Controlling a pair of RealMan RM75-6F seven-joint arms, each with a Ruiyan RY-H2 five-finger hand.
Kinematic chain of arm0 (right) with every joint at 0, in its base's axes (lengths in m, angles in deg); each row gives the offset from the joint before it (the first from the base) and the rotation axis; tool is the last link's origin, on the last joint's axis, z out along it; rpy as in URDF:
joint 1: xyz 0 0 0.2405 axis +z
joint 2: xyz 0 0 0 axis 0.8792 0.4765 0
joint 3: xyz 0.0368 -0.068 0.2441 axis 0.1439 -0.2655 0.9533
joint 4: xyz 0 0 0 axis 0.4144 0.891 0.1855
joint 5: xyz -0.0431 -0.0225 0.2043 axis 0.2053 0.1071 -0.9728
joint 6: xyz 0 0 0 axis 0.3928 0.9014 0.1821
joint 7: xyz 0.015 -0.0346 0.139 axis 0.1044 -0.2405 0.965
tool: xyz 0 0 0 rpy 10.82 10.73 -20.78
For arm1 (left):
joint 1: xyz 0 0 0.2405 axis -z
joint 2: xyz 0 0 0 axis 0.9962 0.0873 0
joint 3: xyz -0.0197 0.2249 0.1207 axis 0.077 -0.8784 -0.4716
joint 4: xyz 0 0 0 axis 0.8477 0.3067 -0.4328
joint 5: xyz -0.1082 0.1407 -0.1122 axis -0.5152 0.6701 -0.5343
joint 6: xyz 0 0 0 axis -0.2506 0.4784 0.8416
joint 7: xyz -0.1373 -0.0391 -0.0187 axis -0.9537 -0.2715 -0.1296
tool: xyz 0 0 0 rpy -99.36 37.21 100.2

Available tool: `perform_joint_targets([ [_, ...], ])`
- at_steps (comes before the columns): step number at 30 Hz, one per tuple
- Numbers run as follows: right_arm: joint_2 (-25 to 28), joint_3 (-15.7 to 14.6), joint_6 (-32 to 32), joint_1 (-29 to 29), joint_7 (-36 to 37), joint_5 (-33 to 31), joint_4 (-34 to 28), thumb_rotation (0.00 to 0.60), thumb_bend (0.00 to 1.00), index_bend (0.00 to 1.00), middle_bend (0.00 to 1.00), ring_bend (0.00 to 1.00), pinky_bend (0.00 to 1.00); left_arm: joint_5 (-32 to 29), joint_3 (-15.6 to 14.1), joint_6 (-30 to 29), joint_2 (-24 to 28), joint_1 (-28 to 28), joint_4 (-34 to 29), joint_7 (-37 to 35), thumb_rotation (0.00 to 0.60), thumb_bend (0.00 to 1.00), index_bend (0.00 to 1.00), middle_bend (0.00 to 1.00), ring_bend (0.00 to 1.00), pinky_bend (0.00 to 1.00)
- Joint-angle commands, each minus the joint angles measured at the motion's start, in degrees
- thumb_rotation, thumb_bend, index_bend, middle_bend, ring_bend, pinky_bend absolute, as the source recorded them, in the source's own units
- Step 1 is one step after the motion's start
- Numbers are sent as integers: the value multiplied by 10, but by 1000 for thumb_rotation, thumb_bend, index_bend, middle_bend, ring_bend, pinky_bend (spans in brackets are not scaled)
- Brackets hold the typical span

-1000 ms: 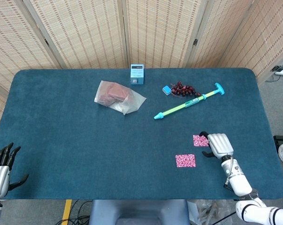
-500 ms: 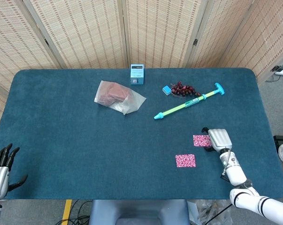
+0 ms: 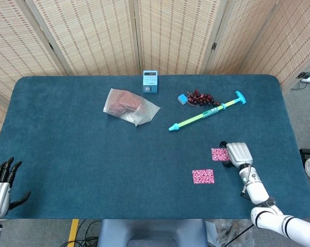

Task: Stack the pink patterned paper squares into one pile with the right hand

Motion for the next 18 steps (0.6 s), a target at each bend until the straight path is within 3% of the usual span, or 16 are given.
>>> perform_joint_targets([
  [1, -2, 2, -6, 3, -3, -6, 4, 600, 264, 282, 1000, 1000, 1000, 0, 0, -1, 1, 0, -1, 0, 600, 256, 129, 46, 42, 106],
  [18, -2, 1, -23, 14, -32, -40, 3, 600, 292, 300, 1000, 1000, 1000, -1, -2, 0, 1, -3, 4, -6, 600, 257, 129, 46, 42, 106],
])
